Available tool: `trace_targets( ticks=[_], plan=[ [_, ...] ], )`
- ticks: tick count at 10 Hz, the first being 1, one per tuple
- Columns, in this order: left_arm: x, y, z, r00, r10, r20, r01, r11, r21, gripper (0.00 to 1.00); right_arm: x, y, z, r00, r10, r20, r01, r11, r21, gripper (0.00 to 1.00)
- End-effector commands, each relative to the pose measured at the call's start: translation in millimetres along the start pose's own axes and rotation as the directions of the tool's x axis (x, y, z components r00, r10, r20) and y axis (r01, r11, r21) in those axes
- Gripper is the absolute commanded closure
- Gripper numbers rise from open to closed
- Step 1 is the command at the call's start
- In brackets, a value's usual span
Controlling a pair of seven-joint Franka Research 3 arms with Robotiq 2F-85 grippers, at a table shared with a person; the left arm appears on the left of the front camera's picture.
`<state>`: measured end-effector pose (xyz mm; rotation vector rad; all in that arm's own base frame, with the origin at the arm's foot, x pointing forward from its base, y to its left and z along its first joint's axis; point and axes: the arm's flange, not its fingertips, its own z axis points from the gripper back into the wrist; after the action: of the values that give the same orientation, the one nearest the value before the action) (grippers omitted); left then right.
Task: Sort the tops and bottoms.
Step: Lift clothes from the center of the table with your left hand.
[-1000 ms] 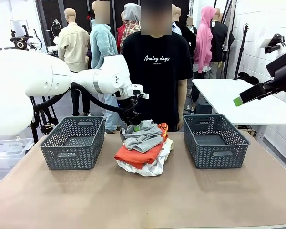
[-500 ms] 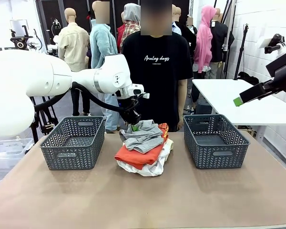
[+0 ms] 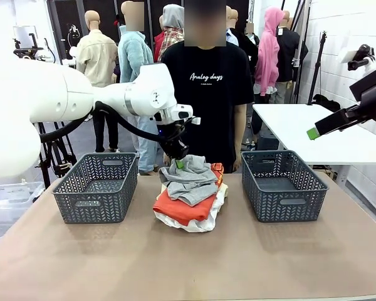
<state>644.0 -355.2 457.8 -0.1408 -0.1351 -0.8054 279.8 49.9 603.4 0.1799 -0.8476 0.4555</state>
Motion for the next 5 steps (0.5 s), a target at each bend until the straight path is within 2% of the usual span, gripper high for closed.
trace_targets(
  ticks=[1, 3, 4, 5],
  plan=[
    [12.1, -14.7, 35.7, 1.000, -0.014, -0.013, 0.014, 0.999, 0.031, 1.00, -0.2, 0.7, -0.9, 1.000, -0.012, -0.008, 0.012, 1.000, 0.002, 0.00],
    [27.7, -32.6, 80.4, 0.998, -0.058, 0.018, 0.056, 0.996, 0.076, 1.00, -0.2, 0.7, -0.9, 1.000, -0.012, -0.008, 0.012, 1.000, 0.002, 0.00],
    [37.9, -42.2, 110.6, 0.996, -0.086, 0.039, 0.084, 0.994, 0.070, 1.00, -0.2, 0.7, -0.9, 1.000, -0.012, -0.008, 0.012, 1.000, 0.002, 0.00],
    [42.1, -48.5, 122.0, 0.995, -0.089, 0.045, 0.087, 0.995, 0.057, 1.00, -0.2, 0.7, -0.9, 1.000, -0.012, -0.008, 0.012, 1.000, 0.002, 0.00]
  ],
)
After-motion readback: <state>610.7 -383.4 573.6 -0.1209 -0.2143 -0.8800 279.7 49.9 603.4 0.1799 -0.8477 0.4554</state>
